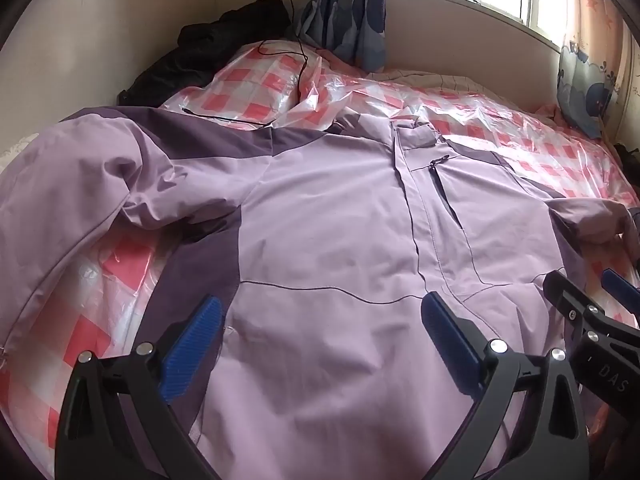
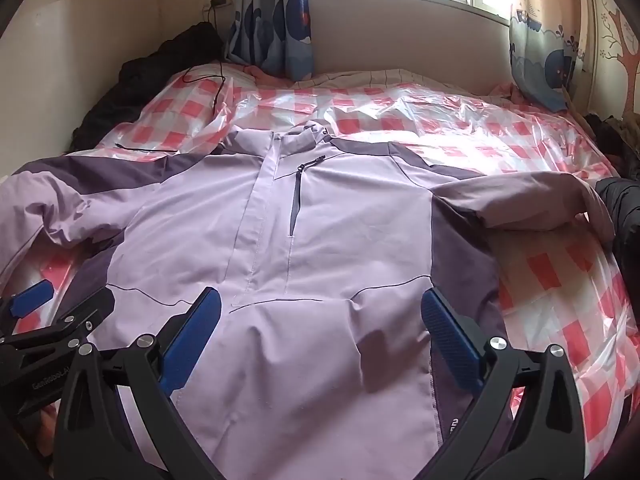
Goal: Fold large clothes
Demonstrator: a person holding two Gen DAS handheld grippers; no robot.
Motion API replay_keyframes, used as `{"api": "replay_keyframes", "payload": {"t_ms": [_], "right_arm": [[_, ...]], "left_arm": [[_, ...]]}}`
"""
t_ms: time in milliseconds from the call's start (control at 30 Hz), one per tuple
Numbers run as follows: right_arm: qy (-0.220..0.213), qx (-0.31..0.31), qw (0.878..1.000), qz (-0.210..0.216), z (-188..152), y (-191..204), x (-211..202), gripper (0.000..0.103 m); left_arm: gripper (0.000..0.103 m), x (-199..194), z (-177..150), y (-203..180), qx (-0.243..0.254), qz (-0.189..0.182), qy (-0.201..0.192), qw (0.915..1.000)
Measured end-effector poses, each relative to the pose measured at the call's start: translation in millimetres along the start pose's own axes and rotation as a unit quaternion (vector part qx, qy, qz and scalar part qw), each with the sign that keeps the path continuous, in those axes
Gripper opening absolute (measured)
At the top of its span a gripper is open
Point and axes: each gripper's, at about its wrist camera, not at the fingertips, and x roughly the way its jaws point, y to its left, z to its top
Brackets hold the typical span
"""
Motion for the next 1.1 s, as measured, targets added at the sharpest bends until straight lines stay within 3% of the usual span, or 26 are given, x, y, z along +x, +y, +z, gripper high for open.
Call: {"api": "replay_keyframes", "payload": {"t_ms": [1100], "right_arm": [[0.005, 0.000, 1.000, -0.002, 0.0, 1.5, 2.9, 0.097]], "left_arm": [[0.096, 5.7, -0.4, -0.9, 0.002, 0.007, 0.030, 0.9995]]}}
